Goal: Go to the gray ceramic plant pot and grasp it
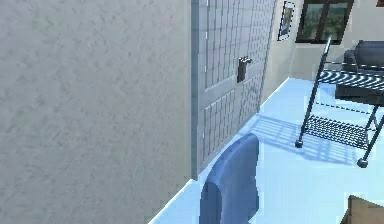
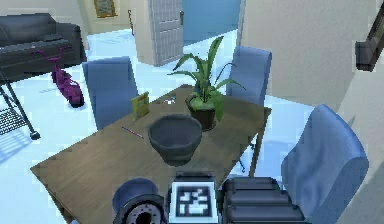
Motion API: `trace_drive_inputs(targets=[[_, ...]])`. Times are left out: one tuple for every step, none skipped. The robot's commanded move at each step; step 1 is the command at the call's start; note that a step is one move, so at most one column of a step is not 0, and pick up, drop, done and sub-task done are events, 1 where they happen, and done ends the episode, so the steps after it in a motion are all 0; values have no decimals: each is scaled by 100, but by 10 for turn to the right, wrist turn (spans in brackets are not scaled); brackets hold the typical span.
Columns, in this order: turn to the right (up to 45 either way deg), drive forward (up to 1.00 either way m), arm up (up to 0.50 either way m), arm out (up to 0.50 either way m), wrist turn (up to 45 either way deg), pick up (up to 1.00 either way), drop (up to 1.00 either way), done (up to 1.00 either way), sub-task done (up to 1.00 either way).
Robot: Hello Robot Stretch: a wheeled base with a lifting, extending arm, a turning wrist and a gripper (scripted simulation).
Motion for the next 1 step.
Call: trace_drive_inputs(targets=[[0,0,0,32,0,0,0,0,0]])
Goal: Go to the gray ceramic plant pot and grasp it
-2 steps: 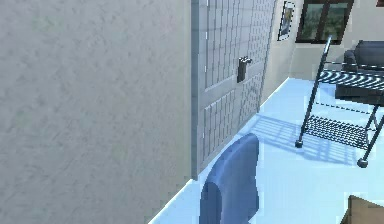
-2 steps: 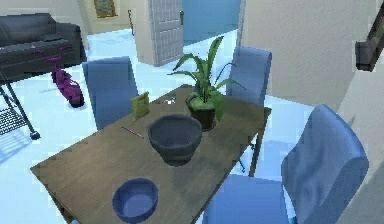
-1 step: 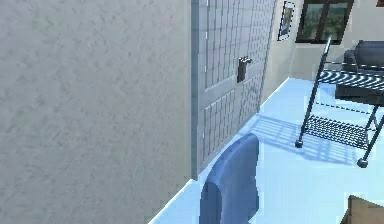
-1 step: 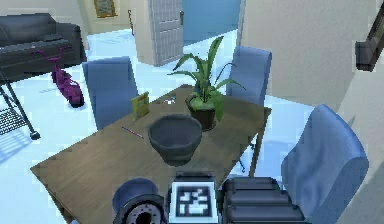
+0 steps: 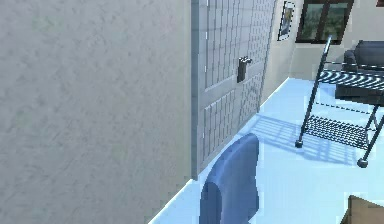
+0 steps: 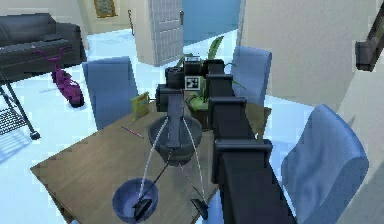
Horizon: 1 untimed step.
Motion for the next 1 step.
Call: trace_drive_inputs(targets=[[0,0,0,0,450,0,0,0,0]])
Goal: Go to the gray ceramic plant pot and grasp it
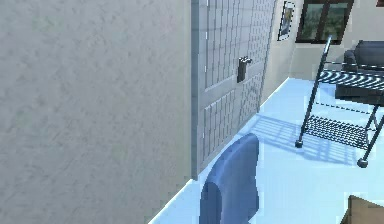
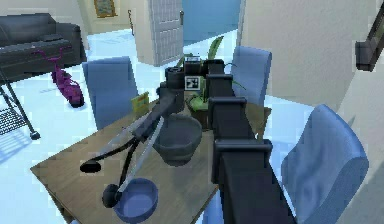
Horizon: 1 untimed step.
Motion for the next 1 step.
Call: trace_drive_inputs(targets=[[0,0,0,0,450,0,0,0,0]])
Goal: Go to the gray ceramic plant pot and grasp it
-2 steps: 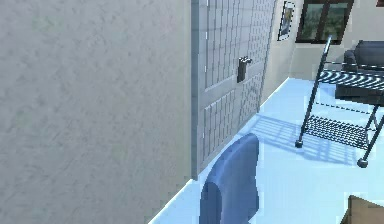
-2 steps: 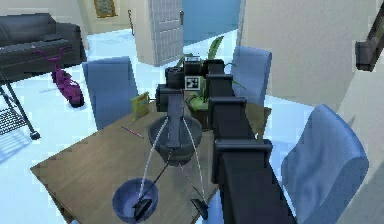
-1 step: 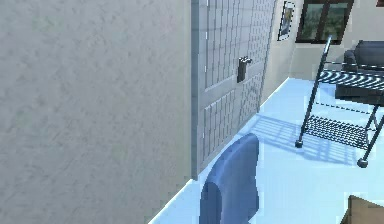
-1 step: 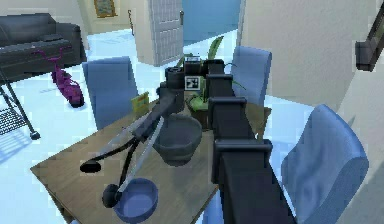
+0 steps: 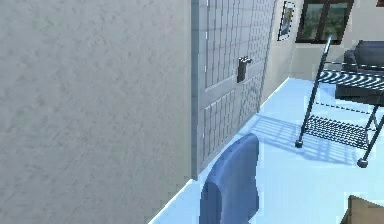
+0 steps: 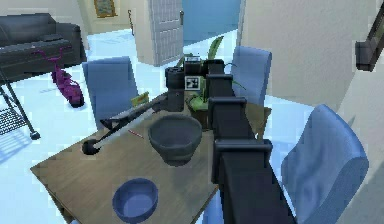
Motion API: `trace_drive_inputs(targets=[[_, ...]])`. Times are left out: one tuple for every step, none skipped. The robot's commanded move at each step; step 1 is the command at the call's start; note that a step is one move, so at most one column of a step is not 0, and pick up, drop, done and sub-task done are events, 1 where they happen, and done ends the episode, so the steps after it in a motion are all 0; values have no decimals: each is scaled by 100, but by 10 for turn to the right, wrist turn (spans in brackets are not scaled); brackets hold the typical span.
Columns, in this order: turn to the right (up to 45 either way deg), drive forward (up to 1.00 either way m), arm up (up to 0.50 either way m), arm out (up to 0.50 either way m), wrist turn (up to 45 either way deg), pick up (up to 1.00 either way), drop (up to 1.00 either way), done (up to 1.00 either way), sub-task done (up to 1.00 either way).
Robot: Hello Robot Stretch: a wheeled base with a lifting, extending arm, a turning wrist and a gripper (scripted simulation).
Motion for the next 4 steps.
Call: trace_drive_inputs(targets=[[0,0,0,0,450,0,0,0,0],[0,0,0,0,300,0,0,0,0],[0,0,-24,0,0,0,0,0,0],[0,0,0,0,0,100,0,0,0]])
